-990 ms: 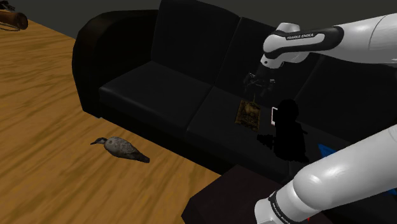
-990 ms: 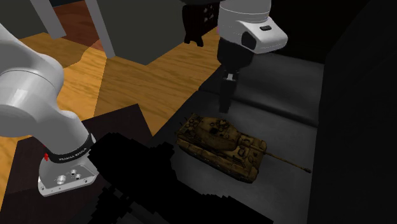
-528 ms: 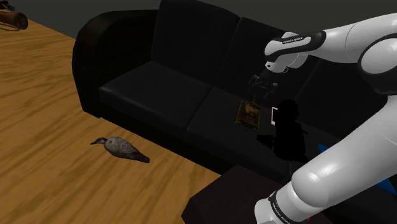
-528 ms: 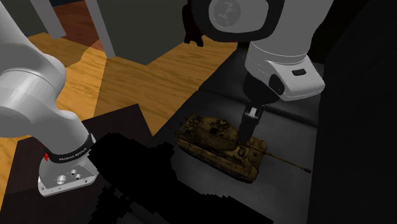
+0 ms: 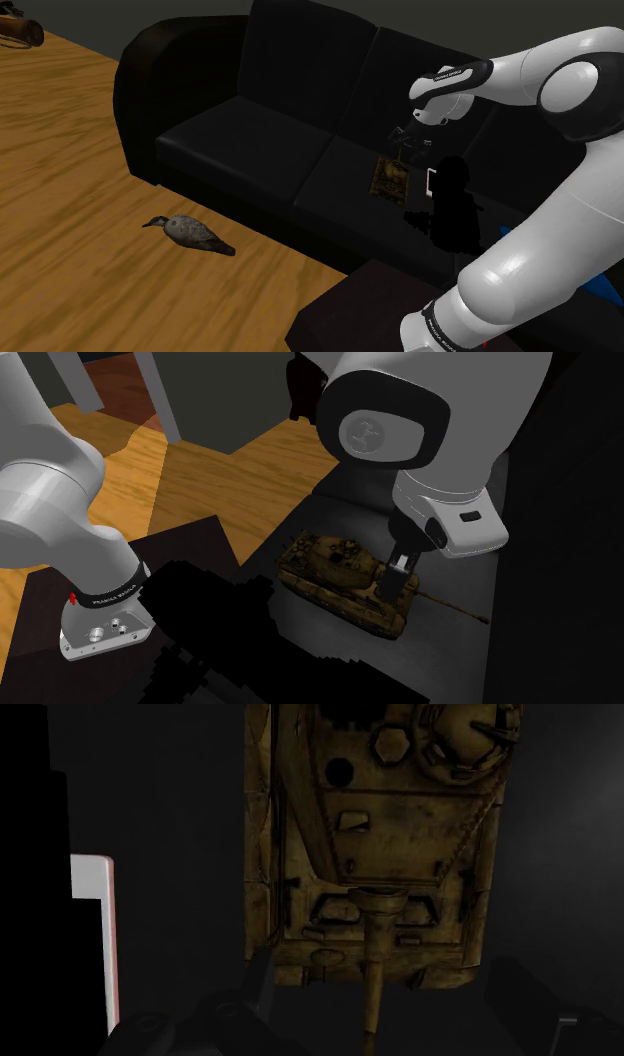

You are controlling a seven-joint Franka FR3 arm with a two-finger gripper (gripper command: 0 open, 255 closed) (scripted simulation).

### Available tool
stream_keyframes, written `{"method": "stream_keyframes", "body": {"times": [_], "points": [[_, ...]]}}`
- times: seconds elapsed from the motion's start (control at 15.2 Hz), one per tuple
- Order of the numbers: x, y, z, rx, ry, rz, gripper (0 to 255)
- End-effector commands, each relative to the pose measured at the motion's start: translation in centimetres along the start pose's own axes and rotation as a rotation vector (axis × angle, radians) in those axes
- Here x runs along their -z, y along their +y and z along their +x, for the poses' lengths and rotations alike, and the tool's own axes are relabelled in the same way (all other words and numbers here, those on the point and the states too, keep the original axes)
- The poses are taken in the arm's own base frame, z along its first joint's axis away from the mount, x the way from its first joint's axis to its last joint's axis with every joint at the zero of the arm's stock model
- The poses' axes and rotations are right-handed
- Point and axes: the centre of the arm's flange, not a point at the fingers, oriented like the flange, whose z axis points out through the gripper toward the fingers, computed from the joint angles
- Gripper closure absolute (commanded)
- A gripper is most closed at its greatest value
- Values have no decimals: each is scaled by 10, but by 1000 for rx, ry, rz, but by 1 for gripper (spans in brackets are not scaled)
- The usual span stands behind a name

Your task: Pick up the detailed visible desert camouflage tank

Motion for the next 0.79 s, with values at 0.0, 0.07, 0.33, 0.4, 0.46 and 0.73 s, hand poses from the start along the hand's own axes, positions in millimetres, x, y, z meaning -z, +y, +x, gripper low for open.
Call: {"method": "stream_keyframes", "body": {"times": [0.0, 0.07, 0.33, 0.4, 0.46, 0.73], "points": [[-8, 0, 0, 0, 0, 0, 0], [-8, 0, 0, 0, 0, 0, 0], [-7, 0, 0, 0, 1, 0, 255], [-7, 0, 0, 0, 1, 0, 255], [-7, 0, 0, 0, 1, 0, 255], [-8, 0, 0, 0, 0, 0, 255]]}}
